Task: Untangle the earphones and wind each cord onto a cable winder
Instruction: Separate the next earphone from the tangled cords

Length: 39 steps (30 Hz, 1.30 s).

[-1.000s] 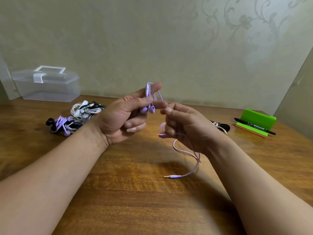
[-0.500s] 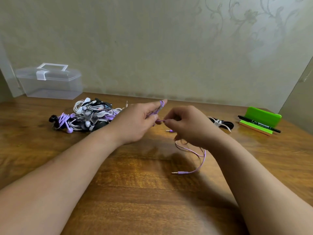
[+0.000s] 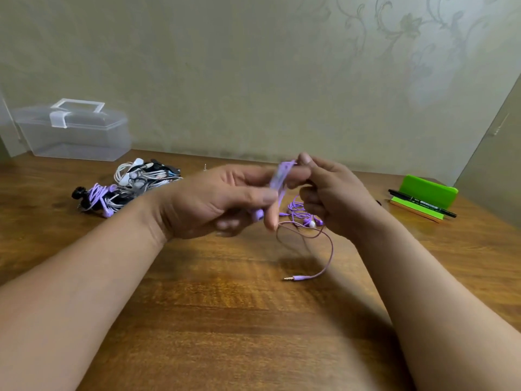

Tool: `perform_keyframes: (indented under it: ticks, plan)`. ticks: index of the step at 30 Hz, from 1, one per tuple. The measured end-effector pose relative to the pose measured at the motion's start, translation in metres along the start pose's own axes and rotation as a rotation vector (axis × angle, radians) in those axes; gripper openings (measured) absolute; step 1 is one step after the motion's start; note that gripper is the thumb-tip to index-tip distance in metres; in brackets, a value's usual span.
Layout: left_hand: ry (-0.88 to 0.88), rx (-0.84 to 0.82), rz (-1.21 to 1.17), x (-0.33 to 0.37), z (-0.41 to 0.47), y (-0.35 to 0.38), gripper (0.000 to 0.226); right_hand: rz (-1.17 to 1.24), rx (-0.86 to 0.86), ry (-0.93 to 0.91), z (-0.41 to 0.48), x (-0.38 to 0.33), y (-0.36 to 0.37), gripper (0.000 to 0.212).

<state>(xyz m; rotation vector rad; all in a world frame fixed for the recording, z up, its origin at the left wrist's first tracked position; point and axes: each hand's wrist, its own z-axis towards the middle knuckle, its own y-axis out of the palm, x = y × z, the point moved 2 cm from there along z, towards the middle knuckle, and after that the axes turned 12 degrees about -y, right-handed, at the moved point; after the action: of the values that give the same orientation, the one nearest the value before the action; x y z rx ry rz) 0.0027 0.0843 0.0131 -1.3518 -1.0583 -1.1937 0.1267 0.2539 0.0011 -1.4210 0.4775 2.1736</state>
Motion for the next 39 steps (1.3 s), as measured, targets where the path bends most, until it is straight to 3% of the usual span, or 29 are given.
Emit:
perform_keyframes:
  ticks: [3, 6, 10, 16, 18, 23, 27, 29, 33, 36, 39]
  plan:
    - [0.165, 0.115, -0.222, 0.005, 0.001, -0.011, 0.044, -0.428, -0.028, -0.016, -0.002, 0.011, -0.001, 0.027]
    - [0.207, 0.380, -0.317, 0.004, 0.006, -0.027, 0.043, -0.791, -0.178, -0.064, -0.005, 0.016, 0.011, 0.024]
    - [0.198, 0.627, -0.321, -0.006, 0.007, -0.042, 0.042, -0.866, -0.205, -0.118, -0.006, 0.014, 0.028, 0.025]
    - [0.199, 0.647, -0.587, -0.011, 0.011, -0.046, 0.039, -1.056, -0.266, -0.233, -0.012, 0.013, 0.049, 0.016]
    - [0.169, 0.711, -0.518, -0.015, 0.014, -0.047, 0.042, -1.055, -0.312, -0.251, -0.015, 0.009, 0.054, 0.017]
    - [0.083, 0.884, -0.073, -0.021, 0.020, -0.040, 0.046, -0.838, -0.343, -0.311, -0.024, -0.009, 0.065, 0.026]
    - [0.052, 0.859, -0.012, -0.024, 0.021, -0.038, 0.048, -0.836, -0.366, -0.426, -0.026, -0.009, 0.064, 0.021]
    - [0.052, 0.812, 0.064, -0.027, 0.022, -0.036, 0.048, -0.812, -0.278, -0.489, -0.023, -0.010, 0.058, 0.024]
    - [0.053, 0.649, 0.276, -0.025, 0.026, -0.028, 0.042, -0.703, 0.000, -0.452, -0.011, -0.020, 0.030, 0.029]
    - [0.020, 0.552, 0.252, -0.022, 0.027, -0.017, 0.030, -0.667, 0.038, -0.405, -0.007, -0.020, 0.020, 0.027]
    - [-0.004, 0.480, 0.187, -0.024, 0.027, -0.010, 0.034, -0.647, 0.034, -0.398, -0.007, -0.021, 0.016, 0.024]
